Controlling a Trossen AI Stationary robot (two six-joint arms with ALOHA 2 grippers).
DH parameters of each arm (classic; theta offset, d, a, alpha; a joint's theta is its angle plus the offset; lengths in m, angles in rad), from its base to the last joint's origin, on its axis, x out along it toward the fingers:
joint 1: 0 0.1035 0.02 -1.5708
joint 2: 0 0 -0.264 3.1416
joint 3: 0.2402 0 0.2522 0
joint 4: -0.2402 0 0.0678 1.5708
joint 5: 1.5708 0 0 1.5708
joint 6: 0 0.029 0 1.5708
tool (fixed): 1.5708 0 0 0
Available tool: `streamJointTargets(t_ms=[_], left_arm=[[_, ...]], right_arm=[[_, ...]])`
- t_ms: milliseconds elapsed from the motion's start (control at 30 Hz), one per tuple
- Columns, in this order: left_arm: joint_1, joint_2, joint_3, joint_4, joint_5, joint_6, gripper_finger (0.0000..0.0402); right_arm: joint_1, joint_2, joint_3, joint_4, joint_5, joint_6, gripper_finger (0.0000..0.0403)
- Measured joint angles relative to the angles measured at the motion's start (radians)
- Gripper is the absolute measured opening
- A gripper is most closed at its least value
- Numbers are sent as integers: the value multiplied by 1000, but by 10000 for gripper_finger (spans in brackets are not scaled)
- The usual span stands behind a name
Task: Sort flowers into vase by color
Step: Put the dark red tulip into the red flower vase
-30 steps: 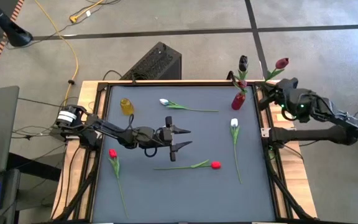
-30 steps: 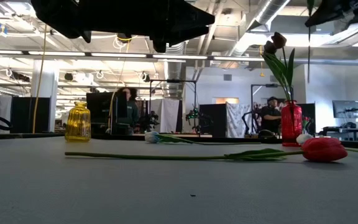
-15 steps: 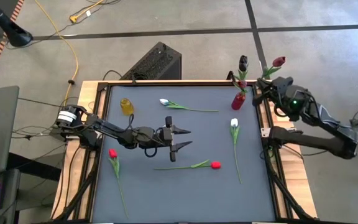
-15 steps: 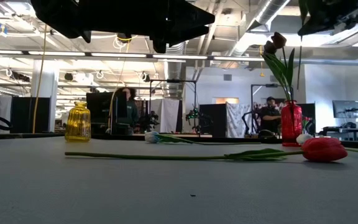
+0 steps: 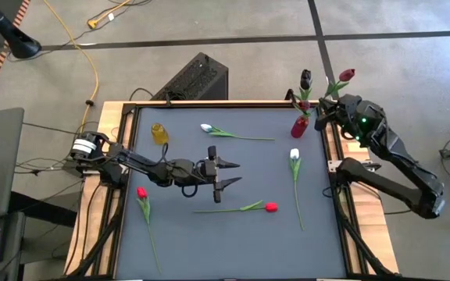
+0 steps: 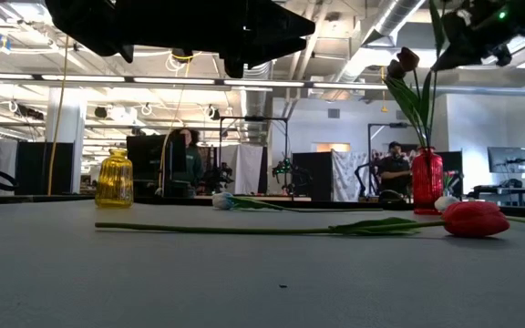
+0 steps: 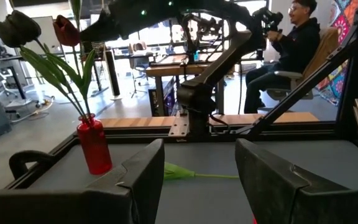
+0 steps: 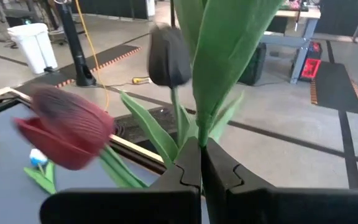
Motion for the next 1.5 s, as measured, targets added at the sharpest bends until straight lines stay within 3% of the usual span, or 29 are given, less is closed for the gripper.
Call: streamJointTargets(t_ms=[233, 633, 1200, 1500], left_arm=[[0, 0, 0, -3, 0, 0, 188], [0, 0, 0, -8, 0, 0, 188], [0, 0, 0, -8, 0, -26, 188], [0, 0, 0, -29, 0, -27, 188]], right_arm=[[-96, 2, -77, 81, -113, 8, 24], [-187, 16, -178, 82, -181, 62, 24], [-186, 106, -222, 95, -178, 79, 26], [-186, 106, -222, 93, -178, 80, 55]])
